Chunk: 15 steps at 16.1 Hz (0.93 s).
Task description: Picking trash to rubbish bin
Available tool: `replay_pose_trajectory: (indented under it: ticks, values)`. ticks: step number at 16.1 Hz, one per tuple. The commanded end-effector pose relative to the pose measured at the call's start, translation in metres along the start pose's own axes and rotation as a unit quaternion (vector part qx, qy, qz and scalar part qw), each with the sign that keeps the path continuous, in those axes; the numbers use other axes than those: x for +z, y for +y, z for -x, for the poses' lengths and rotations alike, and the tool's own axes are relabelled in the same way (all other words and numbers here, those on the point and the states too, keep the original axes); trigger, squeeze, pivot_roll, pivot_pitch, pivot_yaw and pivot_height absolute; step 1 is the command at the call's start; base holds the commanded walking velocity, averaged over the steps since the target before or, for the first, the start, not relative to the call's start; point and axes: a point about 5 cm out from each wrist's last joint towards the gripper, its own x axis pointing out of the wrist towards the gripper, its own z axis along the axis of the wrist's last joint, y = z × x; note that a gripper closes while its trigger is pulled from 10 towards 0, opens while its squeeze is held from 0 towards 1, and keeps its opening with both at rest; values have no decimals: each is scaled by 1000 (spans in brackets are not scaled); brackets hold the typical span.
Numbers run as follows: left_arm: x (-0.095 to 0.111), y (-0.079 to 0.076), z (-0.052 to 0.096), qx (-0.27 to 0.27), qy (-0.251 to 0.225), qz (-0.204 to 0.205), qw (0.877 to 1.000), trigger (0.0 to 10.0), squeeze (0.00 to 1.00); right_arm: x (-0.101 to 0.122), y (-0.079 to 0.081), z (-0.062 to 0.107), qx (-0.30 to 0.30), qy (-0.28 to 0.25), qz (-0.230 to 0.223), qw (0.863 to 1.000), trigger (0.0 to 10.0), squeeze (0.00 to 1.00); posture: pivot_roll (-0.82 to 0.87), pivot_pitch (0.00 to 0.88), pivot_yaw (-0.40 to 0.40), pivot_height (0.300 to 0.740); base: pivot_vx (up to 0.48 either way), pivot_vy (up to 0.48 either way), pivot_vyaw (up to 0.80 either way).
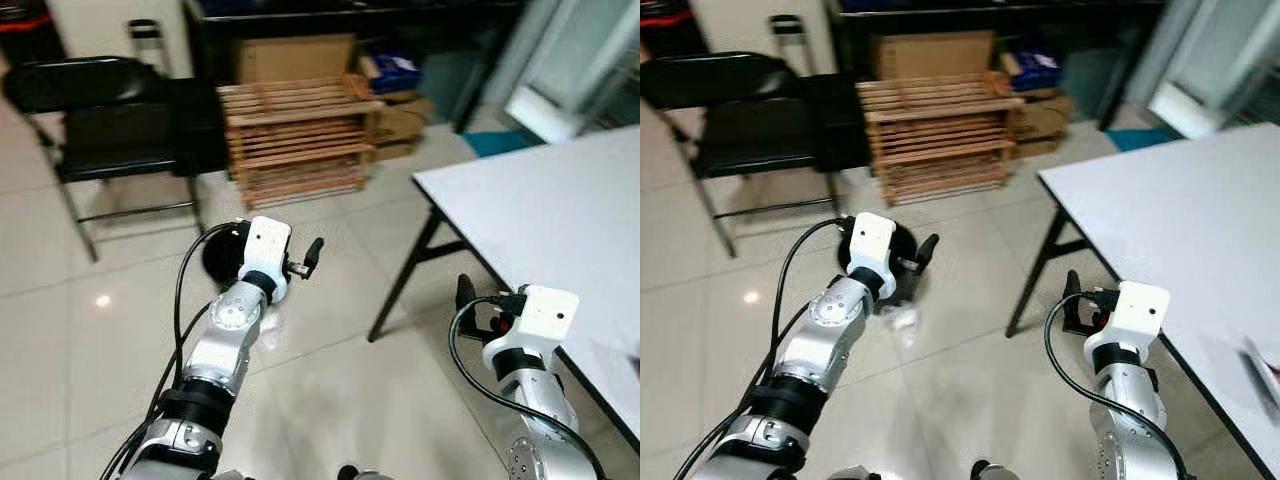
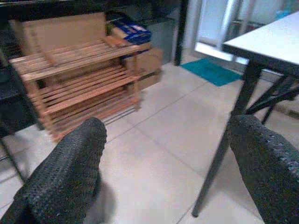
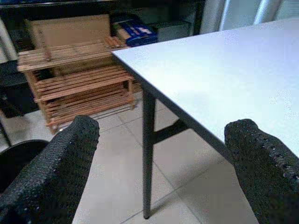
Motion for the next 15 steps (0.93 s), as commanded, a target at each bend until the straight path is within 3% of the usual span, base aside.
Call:
replay_pose_trajectory:
  ticks: [1, 15]
  values:
    - [5, -1, -4, -1, -5, 7, 1000, 10000, 0, 1, -3, 0, -4, -4, 4, 1000, 10000, 0, 169, 60, -67, 740, 0, 0, -756]
    - [13, -11, -7, -26, -25, 29, 999, 10000, 0, 8, -6, 1, -4, -12, 19, 1000, 10000, 0, 172, 59, -82, 740, 0, 0, -752]
